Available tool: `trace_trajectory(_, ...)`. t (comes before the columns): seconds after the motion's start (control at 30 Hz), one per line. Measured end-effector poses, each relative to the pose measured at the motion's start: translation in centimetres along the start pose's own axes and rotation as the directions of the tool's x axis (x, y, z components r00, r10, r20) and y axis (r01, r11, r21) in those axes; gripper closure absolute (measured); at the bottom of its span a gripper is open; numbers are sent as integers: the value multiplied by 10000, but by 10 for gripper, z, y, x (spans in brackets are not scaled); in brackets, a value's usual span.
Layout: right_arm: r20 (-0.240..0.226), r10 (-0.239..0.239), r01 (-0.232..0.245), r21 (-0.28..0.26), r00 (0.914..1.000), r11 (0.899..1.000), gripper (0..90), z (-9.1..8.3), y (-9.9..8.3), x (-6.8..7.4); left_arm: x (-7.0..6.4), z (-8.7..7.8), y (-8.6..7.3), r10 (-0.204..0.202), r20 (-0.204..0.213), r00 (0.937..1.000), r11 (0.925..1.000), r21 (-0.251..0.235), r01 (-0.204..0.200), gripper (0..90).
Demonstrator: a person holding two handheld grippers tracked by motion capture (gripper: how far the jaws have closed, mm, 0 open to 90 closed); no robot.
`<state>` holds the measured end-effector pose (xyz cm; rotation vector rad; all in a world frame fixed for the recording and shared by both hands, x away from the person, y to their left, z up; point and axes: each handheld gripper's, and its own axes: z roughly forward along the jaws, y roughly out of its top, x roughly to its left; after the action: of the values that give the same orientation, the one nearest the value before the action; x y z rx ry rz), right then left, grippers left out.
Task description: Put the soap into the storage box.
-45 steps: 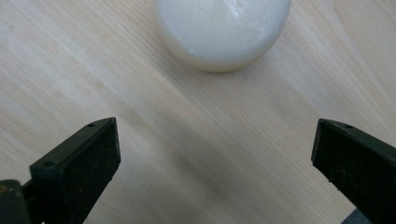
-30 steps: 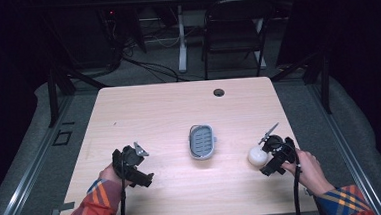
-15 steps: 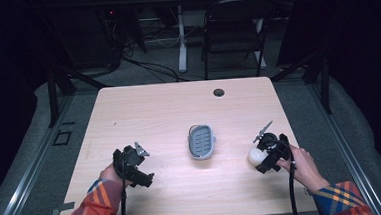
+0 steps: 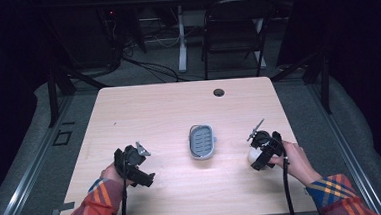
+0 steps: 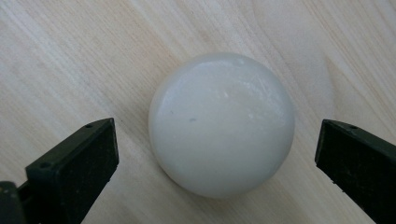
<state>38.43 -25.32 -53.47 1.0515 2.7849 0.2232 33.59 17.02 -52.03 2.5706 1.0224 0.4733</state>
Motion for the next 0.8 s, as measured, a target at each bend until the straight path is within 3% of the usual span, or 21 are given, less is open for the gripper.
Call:
trace_trajectory(0.13,6,-42,42,50,10000,10000,0,3,5,-2,0,1,1,5,17,10000,10000,-9,-5,8)
trace_trajectory(0.2,62,-132,129,393,9999,9991,0,6,8,-4,0,1,1,36,34,10000,10000,-11,-36,8)
trace_trajectory(0.23,-61,167,-166,149,9998,9998,0,9,7,-3,0,1,1,36,34,10000,10000,-11,-36,8)
trace_trajectory(0.3,144,-110,104,466,9998,9989,0,8,8,-4,0,1,2,45,50,10000,10000,-18,-45,8)
trace_trajectory(0.33,-95,53,-49,429,9999,9991,38,11,8,-3,0,2,2,53,55,10000,10000,-21,-53,8)
trace_trajectory(0.43,-103,-92,98,659,9999,9978,94,12,9,-3,-1,2,3,53,-3,10000,9999,-85,-53,8)
trace_trajectory(0.57,-277,58,-38,692,9996,9976,183,15,7,-3,-1,2,4,99,54,9999,9999,-59,-99,8)
trace_trajectory(0.8,-59,-3,7,727,10000,9974,230,15,7,-1,0,1,4,114,62,9999,9999,-76,-113,8)
